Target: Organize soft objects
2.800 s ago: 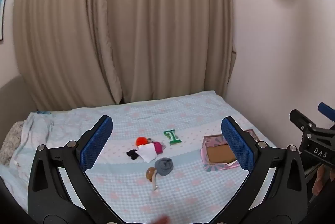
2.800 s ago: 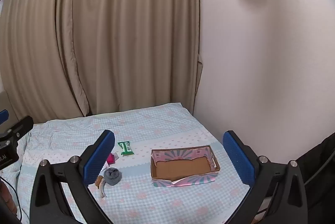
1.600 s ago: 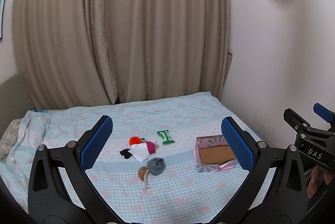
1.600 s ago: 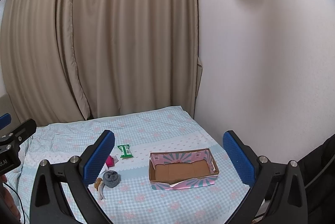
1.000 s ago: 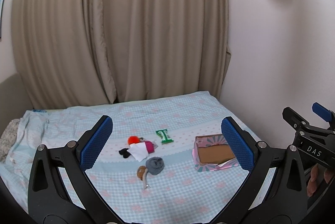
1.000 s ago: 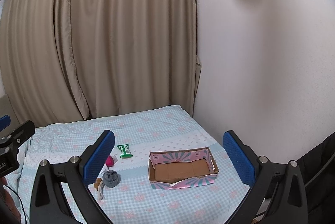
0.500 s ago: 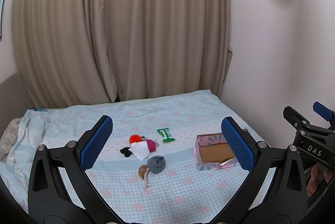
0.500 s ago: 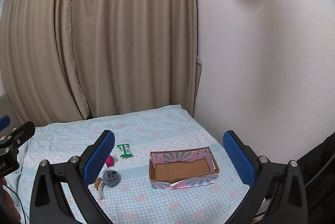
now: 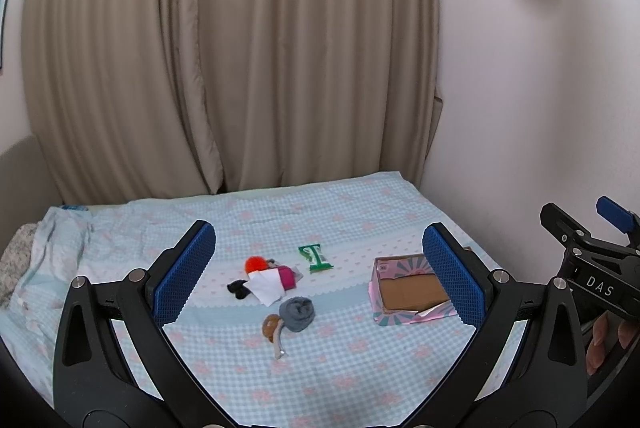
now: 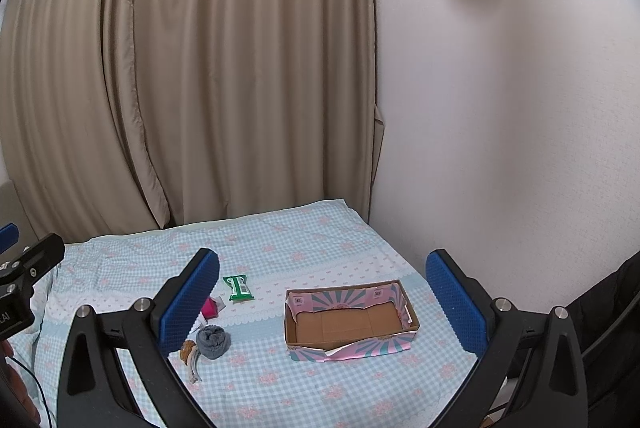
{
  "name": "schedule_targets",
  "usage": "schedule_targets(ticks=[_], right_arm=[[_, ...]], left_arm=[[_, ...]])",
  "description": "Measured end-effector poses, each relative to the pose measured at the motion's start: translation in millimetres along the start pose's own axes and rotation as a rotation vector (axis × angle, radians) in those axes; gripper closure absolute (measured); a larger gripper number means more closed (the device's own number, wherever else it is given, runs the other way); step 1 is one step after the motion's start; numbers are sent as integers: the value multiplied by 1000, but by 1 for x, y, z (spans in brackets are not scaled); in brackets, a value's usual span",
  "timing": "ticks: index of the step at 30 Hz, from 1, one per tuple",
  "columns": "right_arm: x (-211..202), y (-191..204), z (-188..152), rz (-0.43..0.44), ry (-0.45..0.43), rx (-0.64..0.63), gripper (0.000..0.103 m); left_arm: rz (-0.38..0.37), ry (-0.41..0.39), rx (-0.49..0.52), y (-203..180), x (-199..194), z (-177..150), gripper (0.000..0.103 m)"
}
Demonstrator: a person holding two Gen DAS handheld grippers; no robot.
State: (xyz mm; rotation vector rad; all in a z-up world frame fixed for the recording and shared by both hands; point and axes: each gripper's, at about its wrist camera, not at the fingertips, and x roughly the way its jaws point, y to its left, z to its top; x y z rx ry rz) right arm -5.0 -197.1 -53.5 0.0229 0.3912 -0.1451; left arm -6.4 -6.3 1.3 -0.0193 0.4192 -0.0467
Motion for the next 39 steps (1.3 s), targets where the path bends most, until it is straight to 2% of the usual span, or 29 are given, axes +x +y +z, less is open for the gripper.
schedule_targets(ticks=[15, 23, 26, 30, 33, 39], right_arm=[[-2, -2, 2, -1, 8, 0, 0], [6, 0, 8, 41, 28, -27, 0], [18, 6, 4, 85, 50, -49, 0], [42, 26, -11, 143, 92, -91, 0], [61, 44, -24, 160, 138, -92, 0], [105, 84, -51, 168, 206, -82, 0]], left_arm=[[2, 5, -5, 2, 5, 2, 0], [56, 42, -45, 19, 13, 0, 0], [89, 76, -63, 33, 21, -14, 0], [85, 133, -87, 55, 41, -40, 0], [50, 181, -80, 75, 62, -62, 0], [-31, 295, -34, 112, 128, -104, 0]])
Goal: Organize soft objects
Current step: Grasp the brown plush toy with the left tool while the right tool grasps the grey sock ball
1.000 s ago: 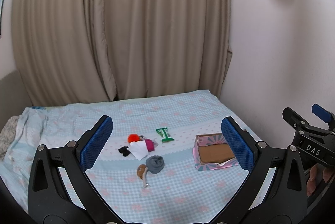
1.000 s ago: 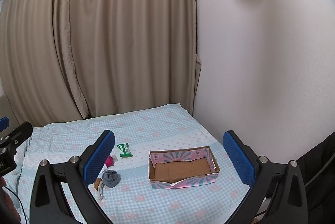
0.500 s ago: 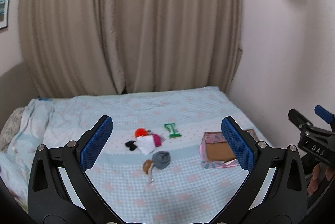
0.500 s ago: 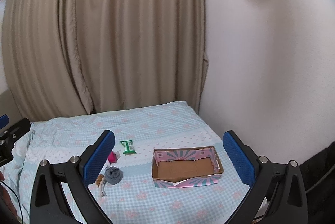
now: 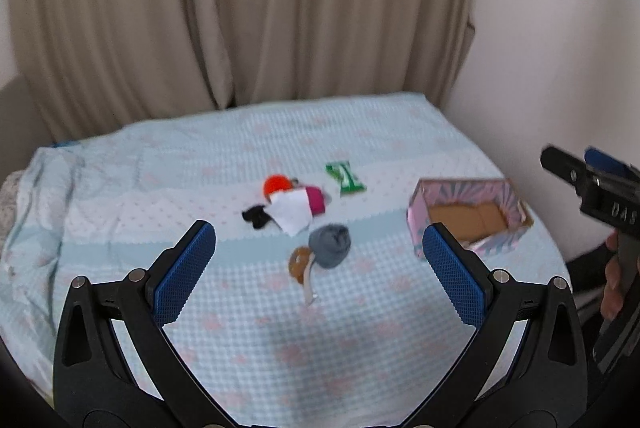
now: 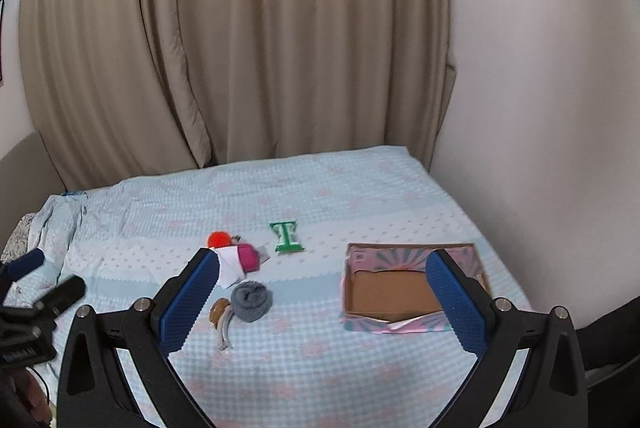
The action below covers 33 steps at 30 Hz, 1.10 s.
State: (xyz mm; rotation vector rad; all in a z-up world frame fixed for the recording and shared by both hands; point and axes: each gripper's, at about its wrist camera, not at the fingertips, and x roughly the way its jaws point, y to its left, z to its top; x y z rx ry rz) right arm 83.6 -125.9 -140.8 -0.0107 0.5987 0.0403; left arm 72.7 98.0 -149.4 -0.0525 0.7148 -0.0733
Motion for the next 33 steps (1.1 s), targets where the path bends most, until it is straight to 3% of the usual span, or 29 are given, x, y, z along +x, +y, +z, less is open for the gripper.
schedule_targets(ticks=[10, 19, 25, 33], right_arm=[[119, 57, -32, 21, 106, 81, 0], [237, 97, -83, 68, 252, 108, 0], [303, 102, -119, 104, 336, 140, 0], [364, 109, -153, 183, 438, 145, 0]], left_arm=[[-169, 139, 32, 62, 141, -30, 1], [-311, 257, 32, 88, 268, -69, 7], [-386, 318, 56, 89, 329, -96, 15], [-458, 363, 83, 86, 378, -116, 29]])
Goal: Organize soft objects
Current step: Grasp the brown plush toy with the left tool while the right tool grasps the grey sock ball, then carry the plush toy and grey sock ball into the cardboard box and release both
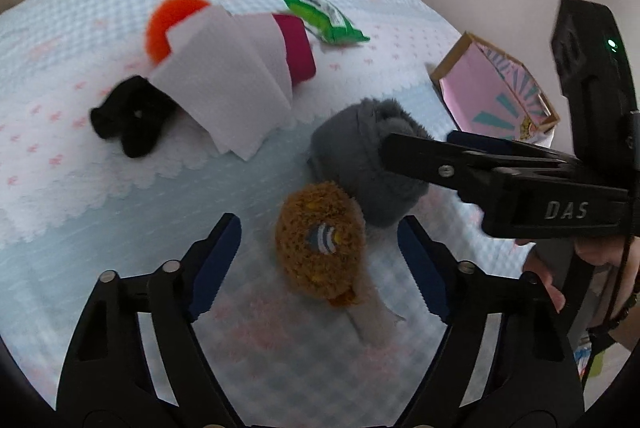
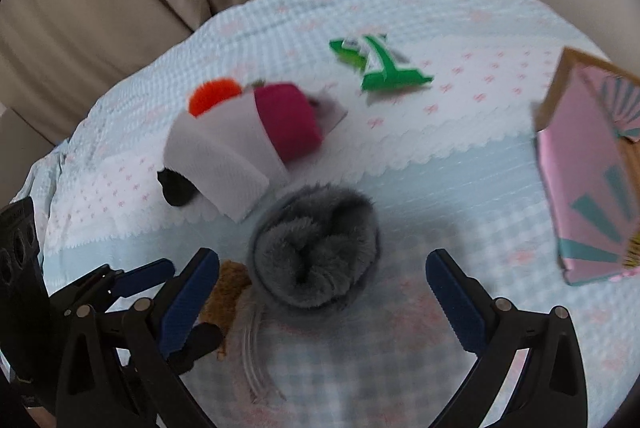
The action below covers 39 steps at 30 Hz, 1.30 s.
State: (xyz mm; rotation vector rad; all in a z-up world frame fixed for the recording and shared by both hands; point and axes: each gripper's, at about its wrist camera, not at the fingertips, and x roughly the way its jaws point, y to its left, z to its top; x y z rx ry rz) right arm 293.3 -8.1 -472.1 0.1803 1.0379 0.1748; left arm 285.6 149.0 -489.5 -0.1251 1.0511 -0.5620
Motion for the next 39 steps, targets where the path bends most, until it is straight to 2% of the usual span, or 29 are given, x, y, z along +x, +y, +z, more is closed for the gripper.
schedule_targets(ticks=[3, 5, 9, 10, 14, 16, 19, 22, 29, 39], right_arm=[[21, -2, 1, 17, 26, 5, 1], [28, -3, 2, 33, 38, 14, 5], [46, -10, 3, 79, 81, 59, 23], [48, -12, 2, 95, 88, 68, 31], [50, -12, 3, 131, 90, 82, 43], [50, -13, 3, 137, 91, 81, 51], [48, -11, 3, 136, 90, 82, 57], [45, -12, 3, 129, 89, 82, 60], [21, -10, 8, 122, 64, 89, 61], [-75, -4, 30, 82, -27, 74, 61]], left_arm=[[-19, 20, 8, -3, 11, -1, 37], [-29, 43, 15, -5, 19, -2, 42], [-9, 64, 28, -8, 29, -6, 59], [-1, 69, 23, -6, 31, -6, 60], [-17, 70, -4, 0, 32, -7, 63], [-11, 69, -1, 0, 32, -8, 64], [4, 65, 4, -1, 29, -9, 66], [10, 62, -5, -5, 24, -8, 67], [27, 21, 1, -19, -8, 2, 67], [64, -69, -13, -61, -104, 26, 67]])
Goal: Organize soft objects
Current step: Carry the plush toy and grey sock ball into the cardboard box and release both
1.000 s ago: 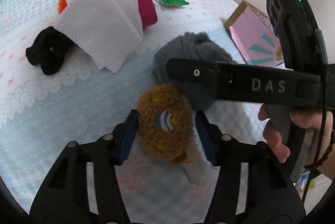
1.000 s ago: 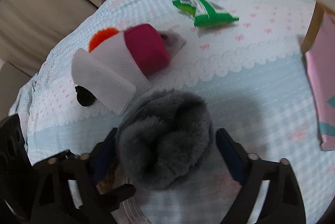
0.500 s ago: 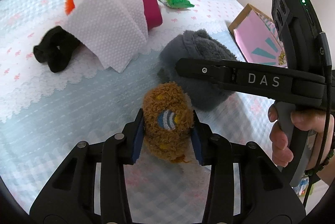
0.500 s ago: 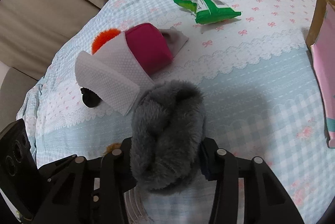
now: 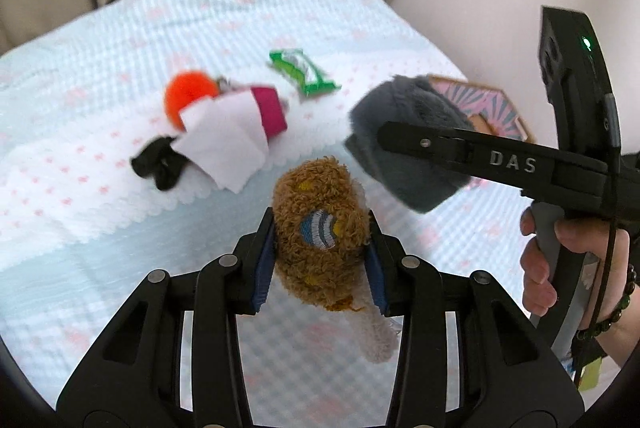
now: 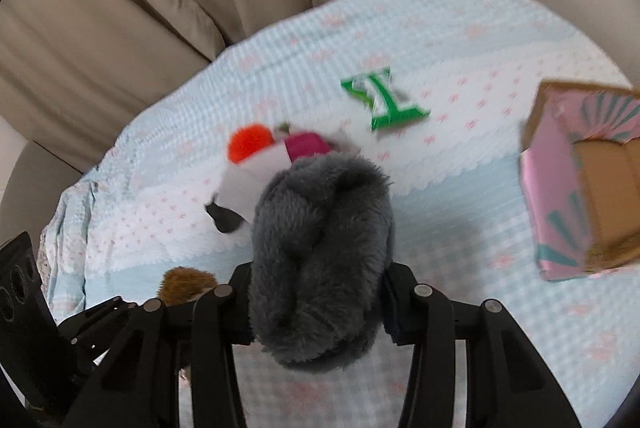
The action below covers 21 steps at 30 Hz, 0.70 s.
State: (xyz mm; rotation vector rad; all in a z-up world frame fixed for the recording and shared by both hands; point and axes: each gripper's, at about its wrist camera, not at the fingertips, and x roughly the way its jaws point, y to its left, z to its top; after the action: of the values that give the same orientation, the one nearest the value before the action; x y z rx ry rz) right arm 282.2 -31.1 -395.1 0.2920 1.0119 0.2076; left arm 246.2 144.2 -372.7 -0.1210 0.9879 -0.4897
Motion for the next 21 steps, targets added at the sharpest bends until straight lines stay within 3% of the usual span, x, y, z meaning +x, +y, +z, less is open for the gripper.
schedule_targets(ticks=[7, 11, 16, 21], right_arm=[[-94, 0, 21, -26, -87, -16, 61], [-145, -13, 36, -30, -140, -23, 61], [-191, -45, 51, -28, -178, -52, 61], [-219, -98, 62, -15, -174, -80, 61]], left_arm=[[26, -93, -34, -46, -74, 36, 67], [49, -134, -32, -88, -98, 61, 67], [72, -186, -43, -146, -106, 83, 67], [116, -190, -72, -215, -84, 99, 67]])
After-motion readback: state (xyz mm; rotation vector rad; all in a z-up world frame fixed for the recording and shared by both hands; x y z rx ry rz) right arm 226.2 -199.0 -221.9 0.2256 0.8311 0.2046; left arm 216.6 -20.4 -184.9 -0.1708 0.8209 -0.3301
